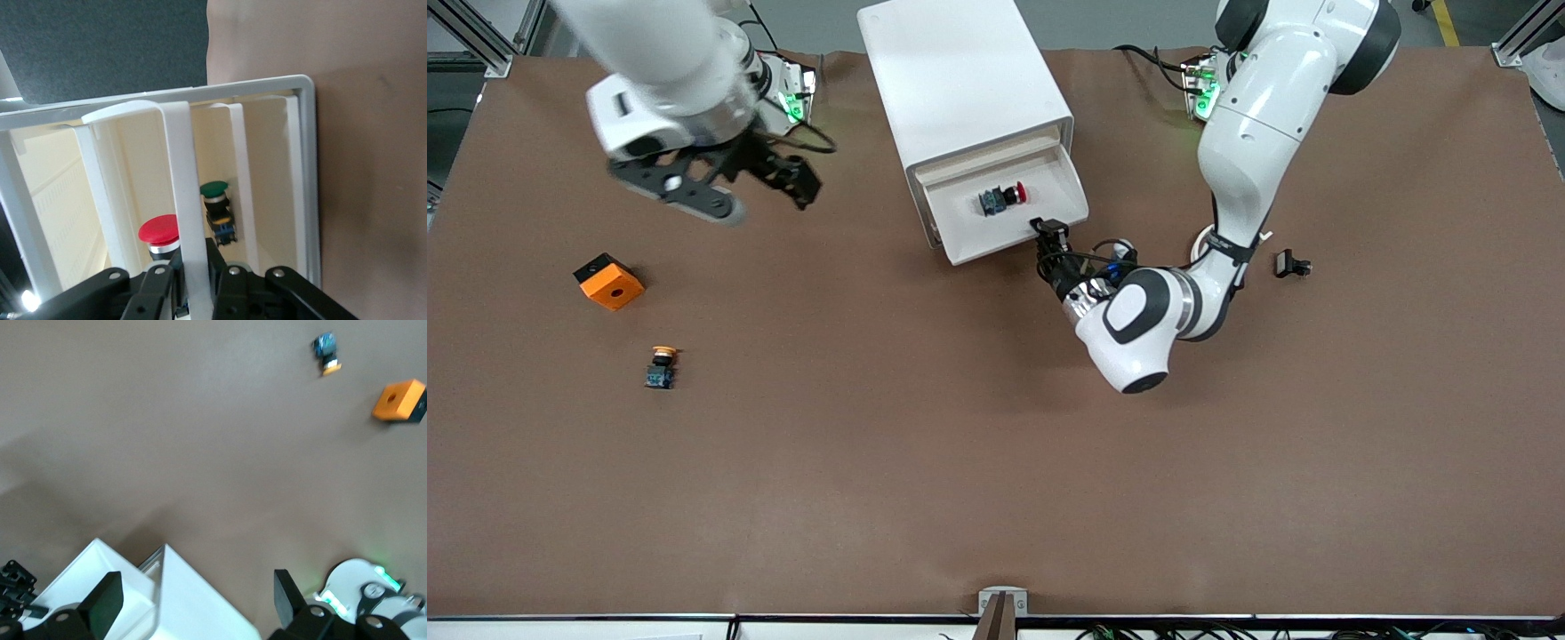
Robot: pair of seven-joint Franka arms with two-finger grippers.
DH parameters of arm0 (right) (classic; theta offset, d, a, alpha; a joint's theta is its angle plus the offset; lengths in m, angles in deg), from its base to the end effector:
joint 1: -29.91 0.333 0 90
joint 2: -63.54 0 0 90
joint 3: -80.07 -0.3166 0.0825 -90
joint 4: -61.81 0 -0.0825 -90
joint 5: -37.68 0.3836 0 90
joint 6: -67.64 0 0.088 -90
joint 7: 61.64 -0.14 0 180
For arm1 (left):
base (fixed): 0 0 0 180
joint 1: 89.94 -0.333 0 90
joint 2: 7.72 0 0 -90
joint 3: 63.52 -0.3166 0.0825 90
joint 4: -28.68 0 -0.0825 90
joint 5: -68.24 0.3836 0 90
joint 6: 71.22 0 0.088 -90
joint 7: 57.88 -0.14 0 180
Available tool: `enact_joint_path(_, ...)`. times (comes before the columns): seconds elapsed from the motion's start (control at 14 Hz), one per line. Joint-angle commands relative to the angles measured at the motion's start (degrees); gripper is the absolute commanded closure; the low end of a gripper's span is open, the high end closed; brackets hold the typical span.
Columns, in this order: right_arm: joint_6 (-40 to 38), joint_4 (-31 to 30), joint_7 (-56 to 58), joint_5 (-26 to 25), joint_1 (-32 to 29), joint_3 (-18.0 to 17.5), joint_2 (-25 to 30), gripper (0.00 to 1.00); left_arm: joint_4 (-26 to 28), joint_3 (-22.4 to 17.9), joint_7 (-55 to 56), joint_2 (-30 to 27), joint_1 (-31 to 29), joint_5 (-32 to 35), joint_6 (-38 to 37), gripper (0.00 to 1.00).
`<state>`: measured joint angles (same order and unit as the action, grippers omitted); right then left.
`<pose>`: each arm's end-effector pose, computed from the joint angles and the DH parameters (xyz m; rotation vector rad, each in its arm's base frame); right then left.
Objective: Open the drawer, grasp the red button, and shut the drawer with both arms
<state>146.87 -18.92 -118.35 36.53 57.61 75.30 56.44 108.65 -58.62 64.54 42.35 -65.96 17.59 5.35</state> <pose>0.4817 0.2994 0.5826 2.9578 -0.6385 -0.1513 0.4917 -0.3990 0.1885 -1.2667 -1.7269 1.4342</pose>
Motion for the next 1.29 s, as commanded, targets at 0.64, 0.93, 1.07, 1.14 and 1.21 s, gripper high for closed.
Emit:
enact_joint_path(0.64, 16.4, 0.5, -38.3, 0.3, 17.4, 0.7, -14.6, 0.0, -8.4, -5.7, -13.3, 0.2, -5.5, -0.1, 0.8, 0.0)
enact_joint_path(0.93, 22.2, 0.5, -47.8, 0.3, 18.5, 0.7, -18.9, 0.0, -9.6, -12.7, -26.1, -4.3, -5.6, 7.3, 0.6, 0.0)
enact_joint_path(1.07, 23.3, 0.5, -50.4, 0.4, 18.3, 0.7, -20.4, 0.0, -11.6, -13.9, -36.8, -8.4, -5.6, 18.9, 0.6, 0.0)
enact_joint_path(1.14, 23.4, 0.0, -50.5, 0.8, 18.0, 0.7, -20.8, 0.0, -11.5, -14.1, -45.5, -10.8, -5.5, 24.4, 0.7, 0.0)
enact_joint_path(1.21, 24.6, -1.6, -50.5, 2.0, 17.8, 0.7, -20.8, 0.0, -11.4, -14.2, -51.2, -12.4, -5.8, 28.1, 0.7, 0.0)
